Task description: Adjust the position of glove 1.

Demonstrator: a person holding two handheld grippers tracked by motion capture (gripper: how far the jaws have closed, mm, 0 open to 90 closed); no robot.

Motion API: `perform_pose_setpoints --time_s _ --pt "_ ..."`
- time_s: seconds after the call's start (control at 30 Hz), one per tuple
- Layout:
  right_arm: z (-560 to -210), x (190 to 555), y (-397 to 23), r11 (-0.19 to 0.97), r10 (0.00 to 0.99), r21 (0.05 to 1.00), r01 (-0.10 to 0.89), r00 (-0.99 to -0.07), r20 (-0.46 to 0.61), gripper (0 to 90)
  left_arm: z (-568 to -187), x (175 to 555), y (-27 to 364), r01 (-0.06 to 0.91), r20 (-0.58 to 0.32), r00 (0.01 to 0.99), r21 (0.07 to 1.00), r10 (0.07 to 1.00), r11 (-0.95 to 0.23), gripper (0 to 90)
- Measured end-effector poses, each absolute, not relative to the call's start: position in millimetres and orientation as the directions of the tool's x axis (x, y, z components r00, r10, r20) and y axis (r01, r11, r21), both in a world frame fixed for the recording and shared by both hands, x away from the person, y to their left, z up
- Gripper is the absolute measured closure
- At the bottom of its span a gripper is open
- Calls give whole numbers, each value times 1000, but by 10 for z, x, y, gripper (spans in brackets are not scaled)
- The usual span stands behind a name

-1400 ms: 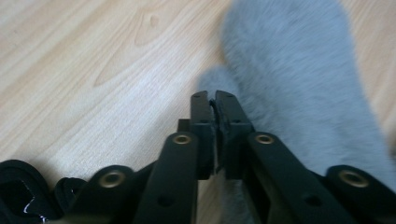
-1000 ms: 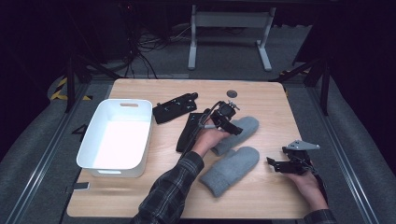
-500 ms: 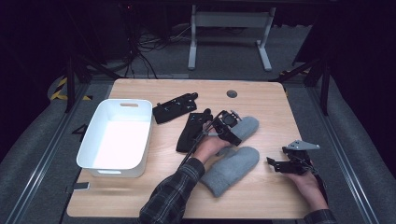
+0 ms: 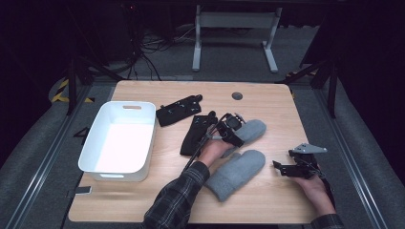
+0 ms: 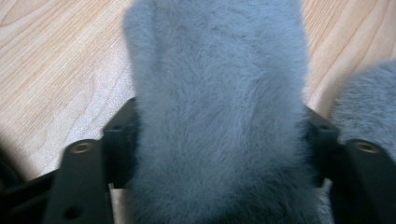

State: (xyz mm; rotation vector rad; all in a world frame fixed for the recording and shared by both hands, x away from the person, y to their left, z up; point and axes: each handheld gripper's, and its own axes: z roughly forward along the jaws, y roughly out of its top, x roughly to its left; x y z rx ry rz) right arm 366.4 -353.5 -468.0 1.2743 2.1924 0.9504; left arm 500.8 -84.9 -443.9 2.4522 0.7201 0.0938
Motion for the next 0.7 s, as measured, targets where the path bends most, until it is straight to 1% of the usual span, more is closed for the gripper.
perform_pose_setpoints --time_s 0.1,0.17,0.4,0.63,0.7 --pt "-4680 3664 -3535 342 874 740 579 -485 -25 159 -4402 5013 -815 481 -102 849 554 518 -680 448" --pt "-4680 3663 -3535 343 875 739 580 -484 -26 160 -4375 5006 -796 484 -102 847 557 522 -675 468" --pt "-4680 3664 -3536 343 874 740 579 -485 -25 159 -4233 4927 -693 486 -117 848 563 517 -669 475" --pt "-4680 3664 -3536 342 874 740 579 -485 -25 160 -4055 4701 -550 483 -135 850 583 509 -653 468" --pt "-4680 3663 -3535 343 875 739 580 -484 -26 159 -4009 4605 -501 493 -153 846 588 511 -641 467"
